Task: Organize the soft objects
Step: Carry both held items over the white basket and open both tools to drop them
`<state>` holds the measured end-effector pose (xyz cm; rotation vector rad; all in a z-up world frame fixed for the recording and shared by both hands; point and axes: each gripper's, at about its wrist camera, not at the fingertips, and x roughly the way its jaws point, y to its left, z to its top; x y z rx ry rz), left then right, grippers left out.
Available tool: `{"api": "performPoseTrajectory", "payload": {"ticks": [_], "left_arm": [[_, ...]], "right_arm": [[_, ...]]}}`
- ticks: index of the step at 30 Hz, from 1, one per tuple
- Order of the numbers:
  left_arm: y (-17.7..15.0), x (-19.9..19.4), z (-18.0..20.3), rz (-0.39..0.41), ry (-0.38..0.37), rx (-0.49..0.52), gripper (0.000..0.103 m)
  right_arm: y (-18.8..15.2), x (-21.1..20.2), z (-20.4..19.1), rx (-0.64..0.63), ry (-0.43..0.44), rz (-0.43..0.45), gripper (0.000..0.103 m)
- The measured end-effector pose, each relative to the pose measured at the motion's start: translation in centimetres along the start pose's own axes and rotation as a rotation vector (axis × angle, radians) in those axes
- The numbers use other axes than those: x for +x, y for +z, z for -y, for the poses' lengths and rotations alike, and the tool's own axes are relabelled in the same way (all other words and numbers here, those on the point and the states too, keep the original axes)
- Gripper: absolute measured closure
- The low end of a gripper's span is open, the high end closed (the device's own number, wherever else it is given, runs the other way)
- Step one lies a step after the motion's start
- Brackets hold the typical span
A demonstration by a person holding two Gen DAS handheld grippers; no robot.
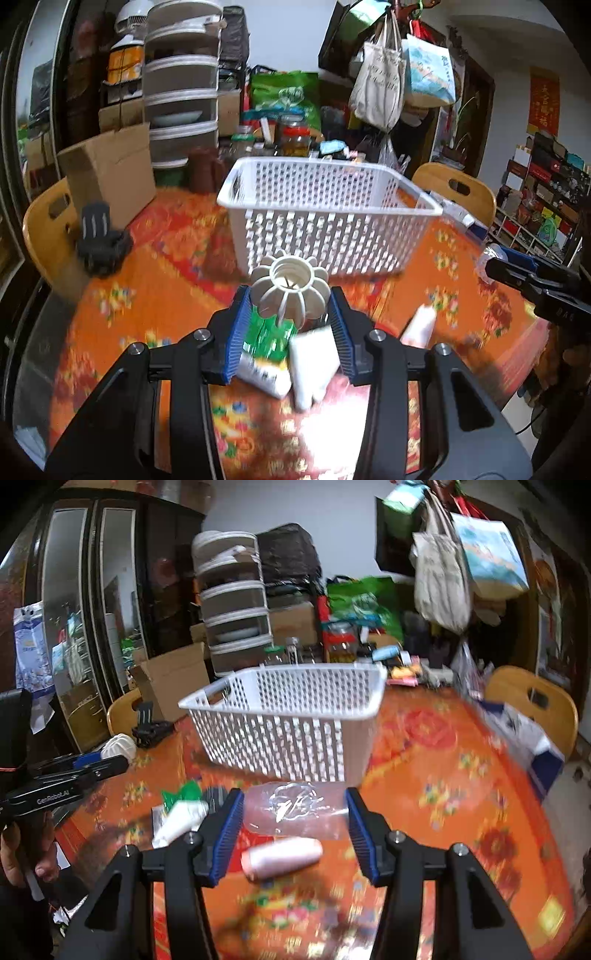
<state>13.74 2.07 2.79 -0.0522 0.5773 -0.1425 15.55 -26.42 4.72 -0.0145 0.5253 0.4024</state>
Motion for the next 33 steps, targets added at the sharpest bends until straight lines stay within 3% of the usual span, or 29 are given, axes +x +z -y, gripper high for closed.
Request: {"api": "performPoseTrajectory", "payload": {"ticks": [6, 11, 18, 25, 33], "left_arm": [[5.6, 1.2, 0.2, 0.014, -0.040, 0.002, 0.064], [10.9, 4.5, 0.3, -0.027, -0.052, -0.004, 0.063], [16.3, 13.4, 0.2, -0.229, -0.054, -0.047, 0.063], [16.2, 20.4, 1.2, -0.390, -0.007, -0.018, 0.063], [15.2, 24.2, 0.8, -0.458, 0.019, -0.033, 0.063]], "right_arm": [[5.3, 1.0, -0.4, -0.050, 0.000, 0.023, 0.049], [9.5, 6.0, -0.1, -0.049, 0.012, -0.058, 0.049], [13.0, 15.2, 1.0, -0.018, -0.020, -0.260, 0.048], [12.6, 21.2, 1.8, 0.005, -0.028, -0.441, 0.048], [12.0, 24.3, 2.1, -0.001, -0.053, -0.513, 0.048]]}}
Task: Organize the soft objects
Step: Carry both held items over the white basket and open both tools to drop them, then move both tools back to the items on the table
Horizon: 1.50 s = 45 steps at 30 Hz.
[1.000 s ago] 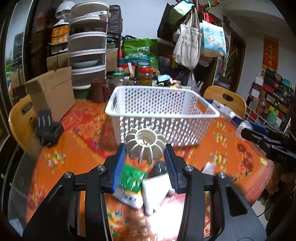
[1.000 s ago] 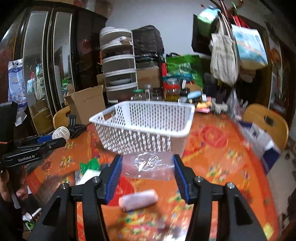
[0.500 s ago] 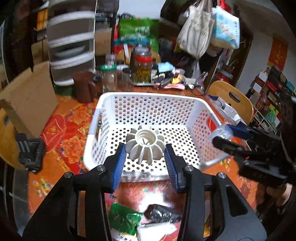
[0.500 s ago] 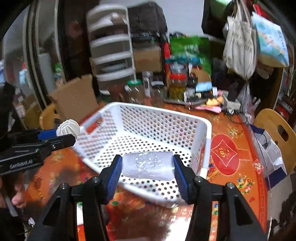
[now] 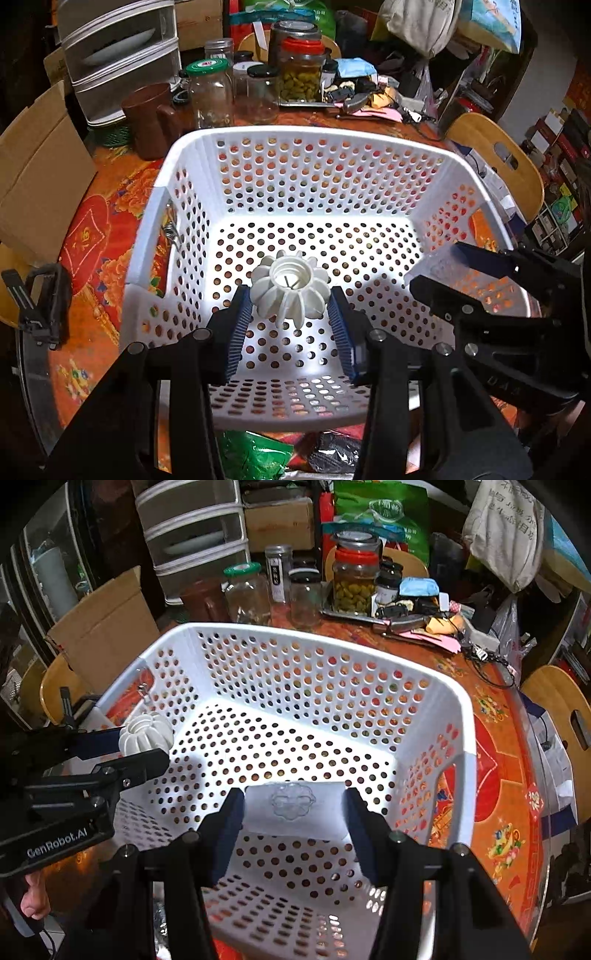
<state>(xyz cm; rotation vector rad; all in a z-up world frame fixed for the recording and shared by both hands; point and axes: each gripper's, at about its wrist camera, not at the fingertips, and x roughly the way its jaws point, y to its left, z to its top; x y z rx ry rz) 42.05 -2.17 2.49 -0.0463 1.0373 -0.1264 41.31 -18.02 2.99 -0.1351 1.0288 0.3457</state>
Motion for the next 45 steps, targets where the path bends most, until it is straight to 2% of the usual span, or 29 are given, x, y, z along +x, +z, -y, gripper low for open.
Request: {"api": "performPoseTrajectory", "payload": {"ticks": [7, 8, 9, 11, 13, 16, 18, 20, 21, 23, 25, 28, 30, 32, 34, 38, 45], "left_arm": [[0.1, 0.9, -0.5, 0.010, -0.019, -0.030, 0.063], [0.0, 0.7, -0.6, 0.017, -0.026, -0.038, 0.061], [0.0, 0.5, -0.8, 0.024, -0.035, -0.046, 0.056], [-0.1, -0.2, -1.1, 0.054, -0.029, -0.063, 0.037], [-0.4, -1.9, -1.6, 0.108, -0.041, -0.076, 0.032], [-1.7, -5.3, -2.0, 0.180, -0.044, -0.083, 0.031], [-4.4, -8.9, -2.5, 0.258, -0.029, -0.055, 0.022], [-7.7, -11.3, -3.2, 0.306, 0.002, -0.039, 0.003], [-9.6, -12.3, -3.6, 0.333, 0.002, -0.037, 0.001], [-14.4, -13.6, -4.2, 0.370, 0.005, -0.029, 0.000], [-18.5, -13.6, -4.6, 0.368, 0.023, -0.029, 0.000], [-23.8, -11.9, -5.6, 0.334, 0.019, -0.078, 0.000], [-26.3, -10.1, -6.0, 0.284, -0.014, -0.108, 0.000], [-27.9, -8.9, -6.2, 0.253, -0.061, -0.108, 0.000], [-29.0, -8.4, -6.0, 0.245, -0.084, -0.101, 0.000], [-30.8, -8.2, -4.4, 0.260, -0.064, -0.035, 0.000], [-29.4, -6.5, -1.6, 0.245, -0.096, 0.014, 0.001]], "right_arm": [[0.2, 0.7, 0.3, 0.013, 0.001, 0.002, 0.048], [0.3, 0.5, 0.3, 0.014, 0.005, 0.007, 0.043], [0.3, 0.3, 0.2, 0.014, 0.009, 0.017, 0.030], [0.4, -0.8, 0.2, 0.010, 0.014, 0.053, 0.015], [0.2, -2.6, 0.3, 0.010, 0.026, 0.109, 0.011], [-1.4, -7.0, 1.0, 0.039, 0.068, 0.221, 0.005], [-3.5, -9.5, 1.2, 0.034, 0.083, 0.277, 0.001], [-7.0, -11.5, 1.3, 0.030, 0.077, 0.320, 0.000], [-9.1, -12.1, 1.2, 0.028, 0.072, 0.337, 0.000], [-13.7, -12.2, 1.0, 0.033, 0.066, 0.356, 0.000], [-18.0, -11.2, 0.9, 0.063, 0.077, 0.349, 0.000], [-22.7, -9.0, 0.7, 0.138, 0.131, 0.325, 0.000], [-24.4, -8.1, 0.5, 0.173, 0.141, 0.322, 0.000], [-25.4, -7.5, 0.2, 0.179, 0.153, 0.322, 0.000], [-25.5, -7.1, -0.1, 0.158, 0.129, 0.320, 0.000], [-25.4, -6.1, -0.9, 0.141, 0.139, 0.302, 0.000], [-25.1, -5.4, -0.8, 0.150, 0.160, 0.282, 0.000]]}}
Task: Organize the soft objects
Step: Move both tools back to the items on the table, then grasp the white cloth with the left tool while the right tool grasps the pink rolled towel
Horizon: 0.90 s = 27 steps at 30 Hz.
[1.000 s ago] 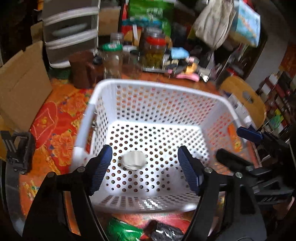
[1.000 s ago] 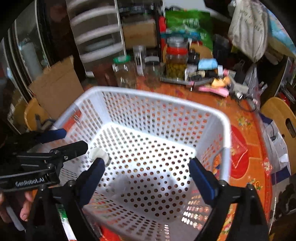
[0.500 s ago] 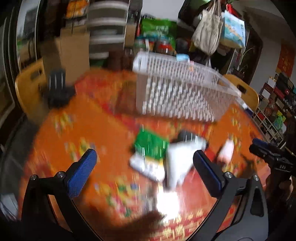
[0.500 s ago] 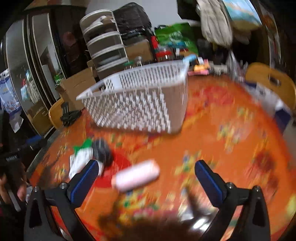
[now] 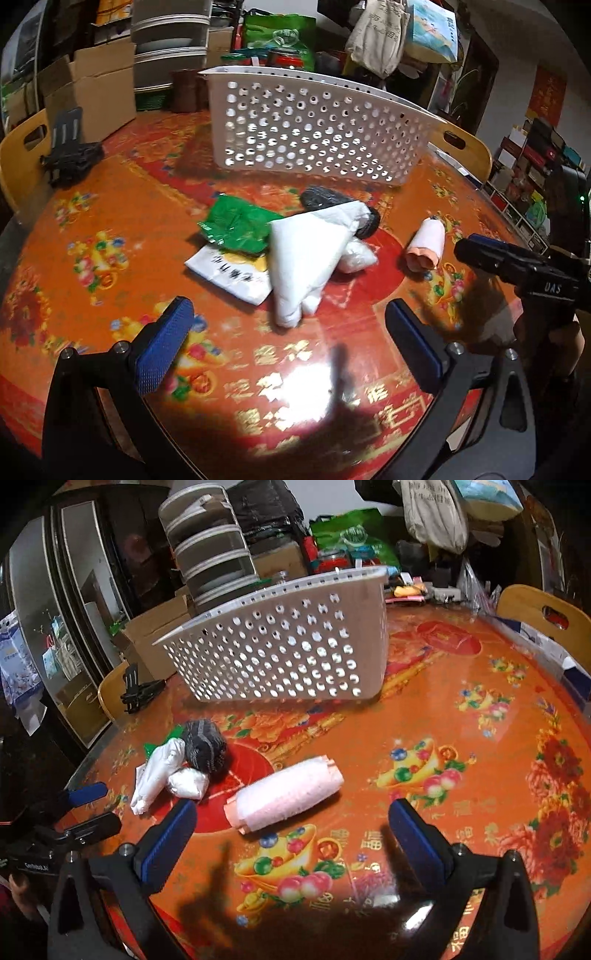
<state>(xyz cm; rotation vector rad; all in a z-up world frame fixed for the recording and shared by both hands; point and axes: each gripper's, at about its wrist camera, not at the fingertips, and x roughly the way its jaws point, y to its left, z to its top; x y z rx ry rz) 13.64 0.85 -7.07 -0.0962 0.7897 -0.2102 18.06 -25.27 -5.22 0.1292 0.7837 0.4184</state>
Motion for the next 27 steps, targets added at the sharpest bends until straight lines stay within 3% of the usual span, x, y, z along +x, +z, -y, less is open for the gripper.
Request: {"api": "performPoseTrajectory", "payload": {"ticks": [3, 8, 13, 17, 19, 27], "left_arm": [[0.7, 0.6, 0.9, 0.008, 0.001, 0.024, 0.009], [1.3, 2.1, 1.4, -0.020, 0.017, 0.044, 0.031], [1.1, 3.2, 2.2, -0.035, 0.027, 0.086, 0.043], [1.2, 3.8, 2.5, -0.051, 0.006, 0.103, 0.072], [1.1, 4.0, 2.5, -0.062, -0.006, 0.100, 0.080], [0.7, 4.1, 2.3, -0.043, -0.010, 0.099, 0.084]], "right_arm": [[-0.1, 0.1, -0.2, -0.011, -0.001, -0.006, 0.000], [-0.1, 0.4, -0.4, -0.018, 0.002, -0.019, 0.000], [0.0, 1.0, -0.6, -0.034, -0.009, -0.052, 0.000], [0.5, 1.8, -1.4, -0.080, -0.032, -0.074, 0.000], [0.8, 2.2, -1.4, -0.078, -0.041, -0.080, 0.000], [1.6, 4.0, -1.1, -0.101, -0.054, -0.145, 0.000]]}}
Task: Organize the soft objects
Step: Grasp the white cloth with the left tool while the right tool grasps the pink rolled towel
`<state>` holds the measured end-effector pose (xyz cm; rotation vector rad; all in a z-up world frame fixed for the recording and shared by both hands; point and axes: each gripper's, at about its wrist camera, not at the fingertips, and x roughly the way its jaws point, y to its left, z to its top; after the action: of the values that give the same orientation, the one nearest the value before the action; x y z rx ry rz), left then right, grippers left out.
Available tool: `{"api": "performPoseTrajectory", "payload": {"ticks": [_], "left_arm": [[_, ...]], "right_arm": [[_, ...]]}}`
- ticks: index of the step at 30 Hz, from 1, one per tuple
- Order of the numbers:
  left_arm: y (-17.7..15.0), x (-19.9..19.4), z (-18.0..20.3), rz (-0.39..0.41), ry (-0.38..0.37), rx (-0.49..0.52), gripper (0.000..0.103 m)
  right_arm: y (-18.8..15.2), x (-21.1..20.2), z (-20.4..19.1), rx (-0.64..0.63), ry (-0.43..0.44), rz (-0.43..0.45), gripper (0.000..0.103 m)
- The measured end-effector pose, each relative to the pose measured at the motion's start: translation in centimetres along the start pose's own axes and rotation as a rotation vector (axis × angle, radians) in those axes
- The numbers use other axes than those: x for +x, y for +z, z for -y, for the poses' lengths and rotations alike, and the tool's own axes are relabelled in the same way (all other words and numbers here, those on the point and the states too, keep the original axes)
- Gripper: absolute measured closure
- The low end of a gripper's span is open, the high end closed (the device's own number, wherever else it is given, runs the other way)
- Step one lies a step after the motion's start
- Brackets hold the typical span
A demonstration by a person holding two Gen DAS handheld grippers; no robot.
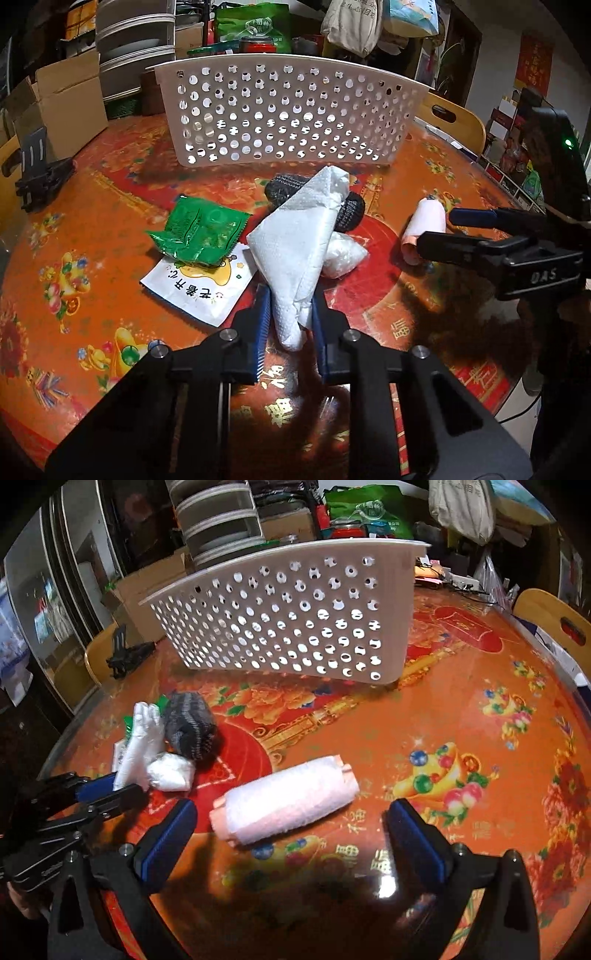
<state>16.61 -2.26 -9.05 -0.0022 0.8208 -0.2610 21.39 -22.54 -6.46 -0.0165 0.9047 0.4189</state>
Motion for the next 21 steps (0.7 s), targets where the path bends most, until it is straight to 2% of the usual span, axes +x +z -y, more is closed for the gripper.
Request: {"api": "performPoseTrajectory", "payload": {"ticks": [10, 17, 21], "left_arm": [[-0.1, -0.3, -0.3, 0.000, -0.023, -0.016, 0.084], [-0.1, -0.3, -0.4, -0.001, -0.031, -0.023, 0.084], [-0.2, -0.3, -0.5, 0.007, -0.038, -0.031, 0.084]], "right_arm": [[0.4, 0.8, -0.8, -0.052, -0.022, -0.018, 0.003], [0.2, 0.8, -2.0, -0.101, -0.067, -0.011, 0.022], [0.1, 0.9, -2.3, -0.110, -0.078, -0.007, 0.026]]}}
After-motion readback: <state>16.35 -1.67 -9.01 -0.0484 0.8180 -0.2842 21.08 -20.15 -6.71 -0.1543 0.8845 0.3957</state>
